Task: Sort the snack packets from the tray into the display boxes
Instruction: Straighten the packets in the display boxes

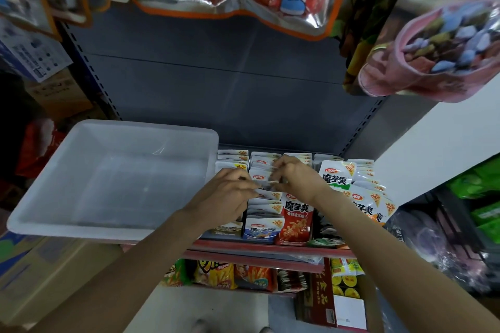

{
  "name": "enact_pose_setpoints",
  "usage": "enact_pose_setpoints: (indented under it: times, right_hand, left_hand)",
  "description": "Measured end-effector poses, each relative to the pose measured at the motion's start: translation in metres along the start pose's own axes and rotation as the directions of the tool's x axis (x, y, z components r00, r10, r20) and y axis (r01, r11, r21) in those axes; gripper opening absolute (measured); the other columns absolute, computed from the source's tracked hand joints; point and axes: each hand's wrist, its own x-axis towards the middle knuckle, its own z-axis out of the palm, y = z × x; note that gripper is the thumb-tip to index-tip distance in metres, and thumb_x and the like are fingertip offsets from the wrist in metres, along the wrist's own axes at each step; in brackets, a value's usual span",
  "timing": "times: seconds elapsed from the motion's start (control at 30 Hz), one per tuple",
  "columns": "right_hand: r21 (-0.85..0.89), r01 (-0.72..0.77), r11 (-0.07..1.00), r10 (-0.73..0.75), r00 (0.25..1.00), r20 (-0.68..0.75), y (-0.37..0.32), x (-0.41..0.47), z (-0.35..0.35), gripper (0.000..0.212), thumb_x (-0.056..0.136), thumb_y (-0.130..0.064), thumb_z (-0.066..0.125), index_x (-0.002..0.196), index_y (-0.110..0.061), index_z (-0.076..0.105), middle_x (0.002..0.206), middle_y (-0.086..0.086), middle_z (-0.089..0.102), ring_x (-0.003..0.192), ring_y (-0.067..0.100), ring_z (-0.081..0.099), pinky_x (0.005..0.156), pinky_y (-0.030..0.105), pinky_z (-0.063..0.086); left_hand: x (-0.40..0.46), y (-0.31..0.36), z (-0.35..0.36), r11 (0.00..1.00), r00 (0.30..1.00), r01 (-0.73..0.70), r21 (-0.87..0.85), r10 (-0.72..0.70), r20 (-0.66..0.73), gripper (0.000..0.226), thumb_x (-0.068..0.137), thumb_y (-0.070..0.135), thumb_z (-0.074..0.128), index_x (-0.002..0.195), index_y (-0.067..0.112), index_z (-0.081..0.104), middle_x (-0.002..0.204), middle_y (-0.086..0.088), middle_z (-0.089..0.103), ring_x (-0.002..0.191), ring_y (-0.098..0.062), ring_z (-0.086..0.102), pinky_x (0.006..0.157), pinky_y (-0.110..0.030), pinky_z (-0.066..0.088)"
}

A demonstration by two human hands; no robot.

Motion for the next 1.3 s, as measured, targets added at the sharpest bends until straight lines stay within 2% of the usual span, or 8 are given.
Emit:
enact_pose_setpoints:
  times: [0.17,0.27,0.4,0.53,0.67,0.93,1.07,1.3]
  right_hand:
    - [-0.099,-0.032,0.995,0.007,0.97,-0.243,-0.007,-0.001,0.007,0.017,0.093,-0.023,0.053,0.093,-0.011,0.065,0.106,0.004,0.061,0.092,0.025,0.061,0.068,0.029,0.044]
    - [-0.041,-0.045,0.998,0.029,0.942,-0.335,-0.002,-0.004,0.003,0.016,0.091,-0.02,0.053,0.088,-0.01,0.065,0.102,0.005,0.066,0.088,0.026,0.063,0.066,0.032,0.049]
    - [0.001,-0.031,1.0,0.03,0.966,-0.255,0.0,-0.007,-0.001,0.013,0.091,-0.02,0.056,0.087,-0.011,0.064,0.105,0.003,0.06,0.091,0.023,0.06,0.074,0.036,0.05]
    - [0.043,-0.017,0.999,0.027,0.97,-0.24,-0.001,-0.007,0.0,0.009,0.087,-0.015,0.062,0.094,-0.012,0.056,0.102,0.004,0.057,0.089,0.025,0.059,0.072,0.036,0.049]
    - [0.119,0.007,0.993,0.033,0.944,-0.33,-0.002,-0.014,0.007,0.02,0.086,-0.015,0.064,0.105,-0.012,0.057,0.108,0.005,0.054,0.09,0.023,0.058,0.074,0.04,0.051]
    - [0.123,0.018,0.992,0.001,0.988,-0.152,-0.001,-0.02,0.008,0.031,0.092,-0.018,0.058,0.122,-0.015,0.061,0.121,0.002,0.061,0.102,0.019,0.061,0.09,0.029,0.048]
    - [0.164,-0.014,0.986,0.036,0.991,-0.133,-0.006,-0.019,0.008,0.027,0.093,-0.024,0.056,0.119,-0.02,0.063,0.106,0.006,0.069,0.092,0.02,0.065,0.082,0.036,0.053]
    - [0.179,0.014,0.984,-0.009,1.0,-0.027,-0.01,-0.02,0.011,0.034,0.09,-0.044,0.056,0.109,-0.019,0.07,0.094,0.007,0.072,0.085,0.02,0.066,0.077,0.038,0.052]
  left_hand:
    - [-0.001,0.0,0.002,0.996,0.998,0.062,-0.057,-0.06,0.023,0.027,0.076,0.013,0.068,0.1,0.023,0.073,0.107,0.01,0.07,0.1,-0.01,0.05,0.085,-0.032,0.046]
    - [0.003,0.002,-0.005,0.967,0.981,0.191,-0.17,-0.185,0.051,0.024,0.087,0.017,0.053,0.103,0.021,0.071,0.098,0.008,0.069,0.099,-0.01,0.052,0.087,-0.028,0.038]
    - [0.02,0.005,-0.017,0.897,0.94,0.34,-0.283,-0.31,0.145,0.018,0.096,0.018,0.05,0.109,0.014,0.062,0.097,0.0,0.068,0.091,-0.013,0.06,0.071,-0.016,0.038]
    - [0.043,0.001,-0.02,0.899,0.89,0.39,-0.198,-0.313,0.331,0.021,0.092,0.021,0.059,0.11,0.017,0.068,0.106,-0.001,0.069,0.097,-0.015,0.062,0.085,-0.03,0.049]
    - [0.057,0.001,-0.025,0.944,0.862,0.33,-0.024,-0.29,0.416,0.017,0.091,0.021,0.059,0.102,0.017,0.071,0.098,-0.004,0.068,0.092,-0.02,0.063,0.081,-0.036,0.052]
    - [0.055,0.007,-0.018,0.935,0.873,0.353,0.04,-0.344,0.346,0.019,0.092,0.012,0.054,0.105,0.016,0.067,0.102,-0.005,0.065,0.093,-0.022,0.062,0.08,-0.035,0.051]
    - [0.054,0.011,-0.019,0.926,0.885,0.373,0.052,-0.372,0.279,0.015,0.089,0.005,0.048,0.091,0.012,0.06,0.092,-0.006,0.062,0.084,-0.022,0.059,0.071,-0.033,0.048]
    - [0.035,0.008,-0.023,0.887,0.889,0.417,-0.196,-0.354,0.291,0.019,0.089,0.026,0.061,0.107,0.019,0.062,0.106,0.005,0.062,0.093,-0.011,0.058,0.074,-0.024,0.045]
